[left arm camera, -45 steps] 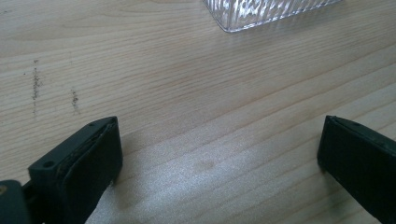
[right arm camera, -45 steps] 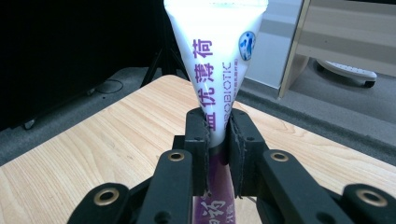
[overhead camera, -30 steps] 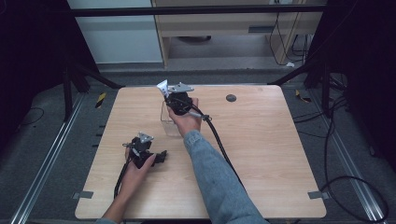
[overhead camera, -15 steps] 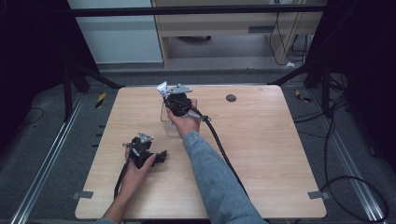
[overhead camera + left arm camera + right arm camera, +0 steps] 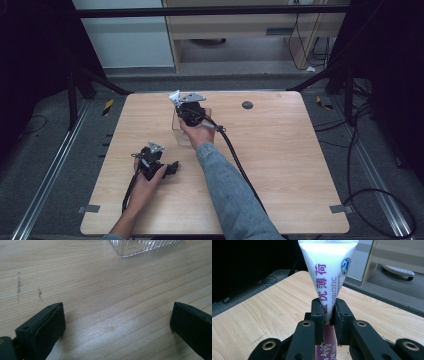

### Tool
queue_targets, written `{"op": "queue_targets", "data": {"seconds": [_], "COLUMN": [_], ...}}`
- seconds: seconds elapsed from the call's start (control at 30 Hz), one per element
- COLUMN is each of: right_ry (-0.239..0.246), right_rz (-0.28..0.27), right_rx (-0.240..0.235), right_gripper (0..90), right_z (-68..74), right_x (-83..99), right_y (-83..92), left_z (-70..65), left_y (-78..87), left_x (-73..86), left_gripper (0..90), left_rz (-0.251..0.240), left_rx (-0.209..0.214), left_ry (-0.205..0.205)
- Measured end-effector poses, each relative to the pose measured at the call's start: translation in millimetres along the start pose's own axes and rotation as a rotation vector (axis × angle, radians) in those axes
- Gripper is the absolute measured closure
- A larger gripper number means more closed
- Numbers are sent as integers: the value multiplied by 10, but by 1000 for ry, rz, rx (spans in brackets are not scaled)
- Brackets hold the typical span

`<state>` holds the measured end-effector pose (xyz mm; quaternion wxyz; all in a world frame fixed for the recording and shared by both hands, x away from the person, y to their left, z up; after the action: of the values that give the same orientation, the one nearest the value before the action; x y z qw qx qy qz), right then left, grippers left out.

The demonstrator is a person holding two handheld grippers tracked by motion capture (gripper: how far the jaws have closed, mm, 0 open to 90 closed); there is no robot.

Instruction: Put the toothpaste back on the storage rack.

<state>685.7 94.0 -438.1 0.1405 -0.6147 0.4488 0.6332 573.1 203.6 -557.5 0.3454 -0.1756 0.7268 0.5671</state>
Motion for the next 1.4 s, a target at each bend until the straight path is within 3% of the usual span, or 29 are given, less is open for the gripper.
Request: {"op": "queue_targets", "data": {"seconds": [1.4], "right_ry": [6], "right_rz": [22], "right_rx": [-10], "right_gripper": [782], "right_z": [14], "right_x": [-10], "right_y": [-73], "left_z": [0], "left_y": [-1], "left_x": [-1], "left_gripper": [0], "left_rz": [0], "left_rx": [1], "left_ry": [0]}}
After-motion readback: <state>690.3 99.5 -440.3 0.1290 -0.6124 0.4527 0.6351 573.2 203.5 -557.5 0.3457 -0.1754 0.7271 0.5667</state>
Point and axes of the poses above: each handheld gripper's, and its own axes: y roughly backward along the jaws, x roughly out of its underside, z roughly to its left, the point moved 7 cm from there along -y, roughly forward along the jaws, and after that the axes turned 11 degrees about y, right-handed, at the moved point
